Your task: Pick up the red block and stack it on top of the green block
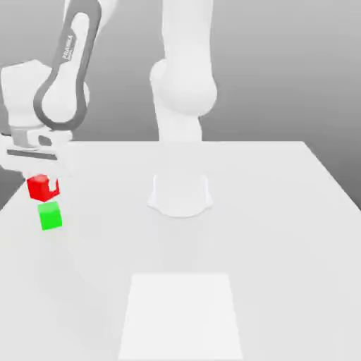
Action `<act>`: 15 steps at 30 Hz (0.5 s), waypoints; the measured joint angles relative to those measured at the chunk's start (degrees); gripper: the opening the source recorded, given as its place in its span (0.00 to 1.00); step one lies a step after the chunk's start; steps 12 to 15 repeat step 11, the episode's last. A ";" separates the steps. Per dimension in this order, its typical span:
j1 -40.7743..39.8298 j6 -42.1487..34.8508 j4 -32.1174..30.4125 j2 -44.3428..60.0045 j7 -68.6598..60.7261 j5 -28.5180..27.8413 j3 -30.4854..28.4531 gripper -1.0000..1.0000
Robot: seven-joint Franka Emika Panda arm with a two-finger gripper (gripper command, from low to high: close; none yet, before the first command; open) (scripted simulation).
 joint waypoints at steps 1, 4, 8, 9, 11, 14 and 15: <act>0.09 0.58 0.04 0.69 -0.23 0.32 0.01 0.00; 0.04 2.40 0.12 2.71 -0.28 0.38 0.07 0.00; 0.06 4.94 0.14 5.19 1.50 -2.19 -0.57 0.00; -0.03 5.59 0.14 5.75 2.35 -3.41 -0.95 0.00; 3.59 6.86 0.14 6.82 3.82 -5.55 -5.13 0.00; 3.59 6.86 0.14 6.82 3.82 -5.55 -5.13 0.00; 3.59 6.86 0.14 6.82 3.82 -5.55 -5.13 0.00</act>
